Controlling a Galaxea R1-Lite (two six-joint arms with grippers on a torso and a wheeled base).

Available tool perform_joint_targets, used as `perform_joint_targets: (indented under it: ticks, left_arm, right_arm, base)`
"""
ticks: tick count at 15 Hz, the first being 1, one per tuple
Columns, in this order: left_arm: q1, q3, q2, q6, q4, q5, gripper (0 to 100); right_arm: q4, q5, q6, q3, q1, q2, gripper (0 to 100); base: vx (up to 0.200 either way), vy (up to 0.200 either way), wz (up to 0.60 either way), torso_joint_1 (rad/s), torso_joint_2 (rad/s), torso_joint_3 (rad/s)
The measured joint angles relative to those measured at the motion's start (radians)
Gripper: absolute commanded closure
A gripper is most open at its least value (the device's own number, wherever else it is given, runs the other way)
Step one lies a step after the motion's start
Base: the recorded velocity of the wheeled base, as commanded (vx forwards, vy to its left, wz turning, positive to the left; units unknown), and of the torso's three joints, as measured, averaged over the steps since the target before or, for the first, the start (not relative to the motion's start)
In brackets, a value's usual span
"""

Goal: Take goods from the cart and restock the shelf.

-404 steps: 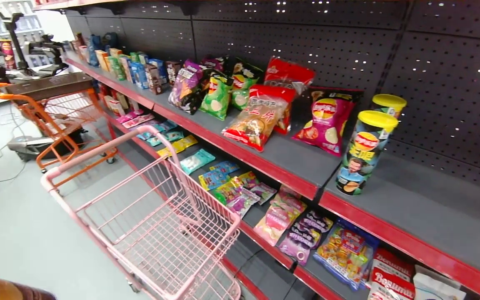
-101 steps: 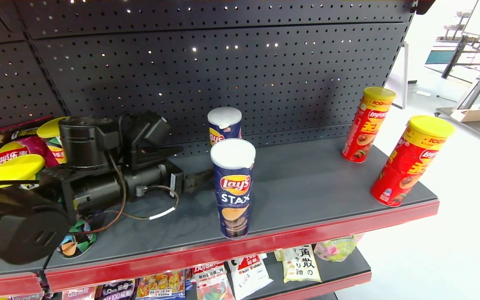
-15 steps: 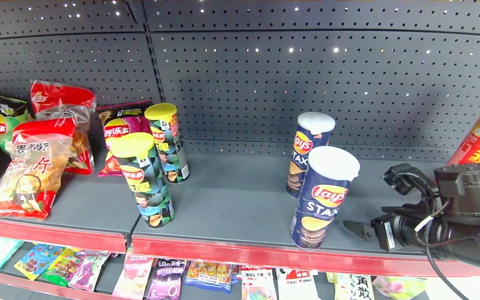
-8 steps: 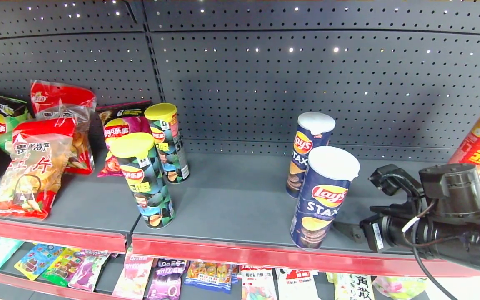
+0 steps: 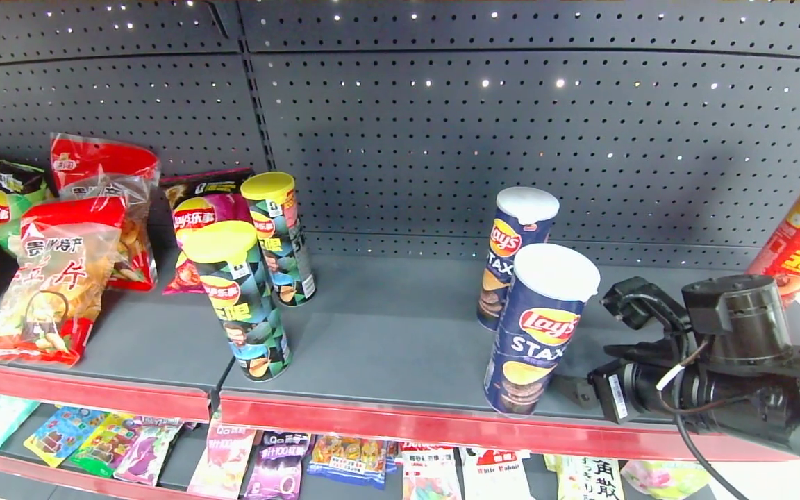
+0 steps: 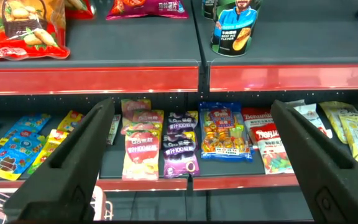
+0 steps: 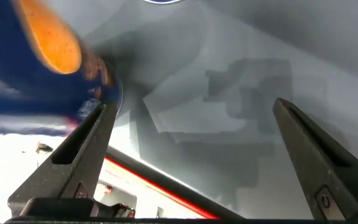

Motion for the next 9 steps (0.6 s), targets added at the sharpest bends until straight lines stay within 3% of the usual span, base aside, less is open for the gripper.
perform_joint_targets:
  ticks: [9]
  left_arm:
    - [0.0,0.0,0.0,0.0,0.0,0.0,0]
  right_arm:
    - [0.0,0.0,0.001,-0.013,0.031,0.014,0]
  base:
    - [0.0,0.0,0.0,0.0,0.0,0.0]
